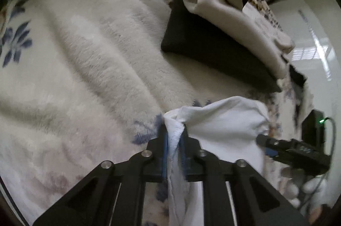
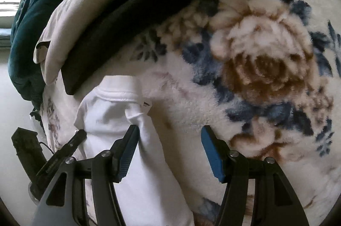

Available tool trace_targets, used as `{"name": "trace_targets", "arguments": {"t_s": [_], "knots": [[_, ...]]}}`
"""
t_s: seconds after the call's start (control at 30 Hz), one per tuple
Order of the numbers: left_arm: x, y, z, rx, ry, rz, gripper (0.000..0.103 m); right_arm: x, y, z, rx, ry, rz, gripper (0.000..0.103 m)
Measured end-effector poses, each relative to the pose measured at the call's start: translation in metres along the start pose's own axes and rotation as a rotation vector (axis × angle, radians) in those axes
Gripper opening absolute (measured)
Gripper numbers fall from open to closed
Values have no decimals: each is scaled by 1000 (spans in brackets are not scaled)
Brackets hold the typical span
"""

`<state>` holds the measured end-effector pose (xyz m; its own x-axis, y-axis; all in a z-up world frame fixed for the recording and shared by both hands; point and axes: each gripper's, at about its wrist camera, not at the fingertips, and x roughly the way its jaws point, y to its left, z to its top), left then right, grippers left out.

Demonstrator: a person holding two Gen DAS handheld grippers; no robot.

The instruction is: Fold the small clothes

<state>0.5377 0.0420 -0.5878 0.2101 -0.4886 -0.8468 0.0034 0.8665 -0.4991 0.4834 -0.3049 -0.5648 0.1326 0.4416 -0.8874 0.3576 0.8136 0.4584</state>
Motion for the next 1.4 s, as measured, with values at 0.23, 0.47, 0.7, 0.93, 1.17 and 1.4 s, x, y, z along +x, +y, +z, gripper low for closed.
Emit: {"name": "trace_targets", "arguments": {"t_s": [0.23,0.47,0.7,0.93,1.17,1.4], "knots": [[-73,-16,-40,46,-64,-96,40,-53,-4,-52,-26,7,46,63],[-157,-17,-154,10,-37,-141,61,-122,-36,-190,-23,104,133,64],[-185,3,-292,-129,99,-67,61,-166,-94,-334,11,218,135,65],[-115,32,-389,-254,310,23,60,-110,-148,-411,78,356,53,65],[-89,9,-432,-169,373,51,7,-37,-153,-474,124,495,68,64],[-101,14,-439,-190,329,58,3,-26,-135,-492,95,439,-21,4]]}}
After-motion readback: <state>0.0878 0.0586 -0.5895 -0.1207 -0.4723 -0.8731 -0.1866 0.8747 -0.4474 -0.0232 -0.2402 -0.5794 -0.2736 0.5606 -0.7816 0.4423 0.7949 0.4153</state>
